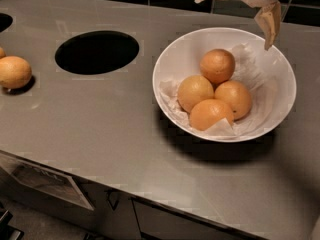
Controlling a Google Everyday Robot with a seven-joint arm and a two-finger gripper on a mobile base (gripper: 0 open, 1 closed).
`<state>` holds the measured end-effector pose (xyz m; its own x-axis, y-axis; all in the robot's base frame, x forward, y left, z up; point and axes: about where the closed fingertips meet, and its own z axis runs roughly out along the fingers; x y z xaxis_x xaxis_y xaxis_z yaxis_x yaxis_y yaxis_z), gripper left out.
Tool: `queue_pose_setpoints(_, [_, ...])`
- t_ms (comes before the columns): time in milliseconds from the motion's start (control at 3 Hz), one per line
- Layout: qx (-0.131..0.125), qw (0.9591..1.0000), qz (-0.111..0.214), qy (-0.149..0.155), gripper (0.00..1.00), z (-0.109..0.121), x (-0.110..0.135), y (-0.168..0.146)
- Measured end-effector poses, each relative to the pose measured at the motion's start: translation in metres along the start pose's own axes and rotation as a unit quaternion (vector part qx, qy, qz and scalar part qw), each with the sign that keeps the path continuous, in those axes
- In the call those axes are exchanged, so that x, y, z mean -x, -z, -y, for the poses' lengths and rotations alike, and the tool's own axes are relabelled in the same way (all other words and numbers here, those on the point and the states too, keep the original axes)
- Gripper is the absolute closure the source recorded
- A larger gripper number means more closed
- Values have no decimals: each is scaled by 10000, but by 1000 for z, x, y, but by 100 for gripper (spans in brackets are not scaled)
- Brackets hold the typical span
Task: Pick orange from white bowl
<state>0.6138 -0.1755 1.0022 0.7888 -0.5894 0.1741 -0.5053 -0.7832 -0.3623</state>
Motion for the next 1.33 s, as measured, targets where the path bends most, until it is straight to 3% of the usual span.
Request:
queue_pose_setpoints(667, [166,9996,233,1,0,-13,10,-5])
queue_pose_setpoints(1333, [199,9986,490,50,7,-15,10,-16])
